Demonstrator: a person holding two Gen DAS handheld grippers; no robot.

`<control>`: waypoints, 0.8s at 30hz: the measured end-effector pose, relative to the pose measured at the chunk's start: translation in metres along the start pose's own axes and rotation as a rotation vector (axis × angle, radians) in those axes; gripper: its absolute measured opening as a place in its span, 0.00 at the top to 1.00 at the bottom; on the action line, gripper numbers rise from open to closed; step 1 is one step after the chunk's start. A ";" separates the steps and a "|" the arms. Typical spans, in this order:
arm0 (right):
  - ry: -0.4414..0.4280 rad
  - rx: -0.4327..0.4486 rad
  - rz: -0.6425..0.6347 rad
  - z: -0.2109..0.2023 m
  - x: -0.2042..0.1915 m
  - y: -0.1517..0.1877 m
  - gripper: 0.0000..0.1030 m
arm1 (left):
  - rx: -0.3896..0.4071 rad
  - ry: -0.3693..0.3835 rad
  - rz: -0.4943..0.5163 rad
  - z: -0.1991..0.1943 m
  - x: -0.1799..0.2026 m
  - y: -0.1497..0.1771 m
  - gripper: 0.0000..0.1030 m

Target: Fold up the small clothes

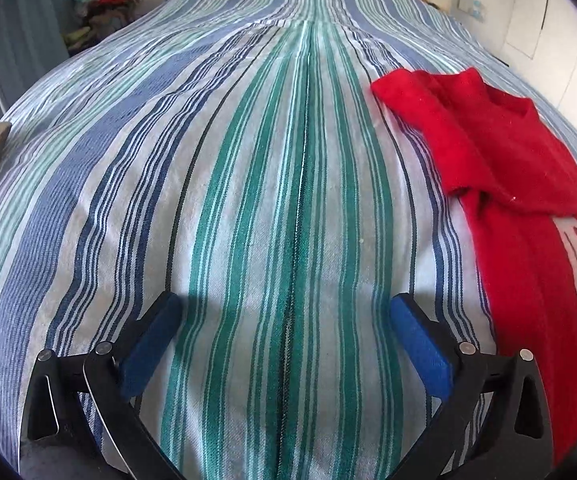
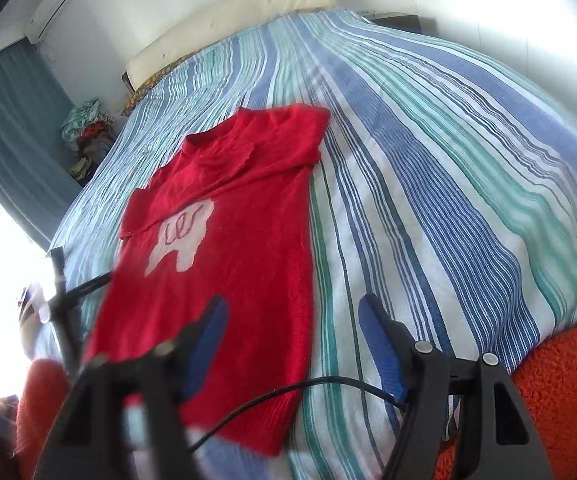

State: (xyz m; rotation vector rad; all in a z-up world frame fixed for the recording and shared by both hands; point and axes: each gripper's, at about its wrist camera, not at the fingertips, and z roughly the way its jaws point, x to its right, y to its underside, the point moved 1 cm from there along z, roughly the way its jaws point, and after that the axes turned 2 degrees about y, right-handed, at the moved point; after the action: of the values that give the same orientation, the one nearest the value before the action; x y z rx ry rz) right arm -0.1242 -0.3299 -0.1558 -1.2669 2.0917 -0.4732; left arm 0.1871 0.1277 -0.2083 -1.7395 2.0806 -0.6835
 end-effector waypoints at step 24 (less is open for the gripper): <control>-0.011 0.001 -0.040 0.004 -0.013 0.003 0.35 | -0.001 0.001 -0.002 0.003 -0.001 -0.001 0.00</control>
State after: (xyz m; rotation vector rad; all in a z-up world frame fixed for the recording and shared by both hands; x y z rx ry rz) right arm -0.1193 -0.3168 -0.1559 -1.3097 2.0599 -0.4837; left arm 0.1896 0.1283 -0.2105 -1.7423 2.0809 -0.6844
